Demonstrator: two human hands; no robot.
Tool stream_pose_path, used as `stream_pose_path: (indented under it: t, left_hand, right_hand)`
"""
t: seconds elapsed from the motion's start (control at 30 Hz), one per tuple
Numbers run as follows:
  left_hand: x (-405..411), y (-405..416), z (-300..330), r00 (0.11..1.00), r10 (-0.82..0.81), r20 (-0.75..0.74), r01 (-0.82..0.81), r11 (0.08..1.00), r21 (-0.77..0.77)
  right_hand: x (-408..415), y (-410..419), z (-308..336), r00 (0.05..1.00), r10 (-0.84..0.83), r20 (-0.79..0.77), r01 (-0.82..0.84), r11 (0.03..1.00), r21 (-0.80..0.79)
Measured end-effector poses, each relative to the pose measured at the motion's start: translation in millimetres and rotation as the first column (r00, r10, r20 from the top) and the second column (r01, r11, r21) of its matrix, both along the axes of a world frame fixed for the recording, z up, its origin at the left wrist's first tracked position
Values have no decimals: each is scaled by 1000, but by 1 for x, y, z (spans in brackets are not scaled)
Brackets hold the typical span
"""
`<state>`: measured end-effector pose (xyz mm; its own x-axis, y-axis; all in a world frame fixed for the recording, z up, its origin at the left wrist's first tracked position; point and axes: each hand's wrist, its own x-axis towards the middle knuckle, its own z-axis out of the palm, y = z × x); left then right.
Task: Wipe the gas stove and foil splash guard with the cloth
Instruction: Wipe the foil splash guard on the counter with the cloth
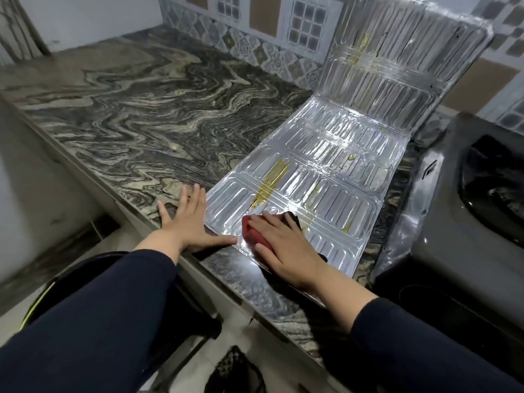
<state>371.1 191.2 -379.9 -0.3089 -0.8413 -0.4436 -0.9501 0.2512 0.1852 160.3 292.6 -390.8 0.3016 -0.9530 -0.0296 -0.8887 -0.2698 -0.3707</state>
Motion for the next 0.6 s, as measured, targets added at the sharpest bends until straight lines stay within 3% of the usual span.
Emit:
stream_pose_path:
  t: [0.1, 0.27, 0.6]
  left_hand:
    - [1, -1, -3, 1000, 7, 15, -6, 1000, -9]
    - [1, 4, -4, 1000, 5, -9, -5, 999, -49]
    - [1, 2, -9, 1000, 28, -7, -29, 998, -62]
  right_hand:
    - [28, -24, -2, 1000, -10, 28, 10, 1000, 4]
    - [18, -52, -9, 998, 37, -58, -40, 998, -53]
    - [-73, -175, -11, 908, -399, -128, 391, 917, -82]
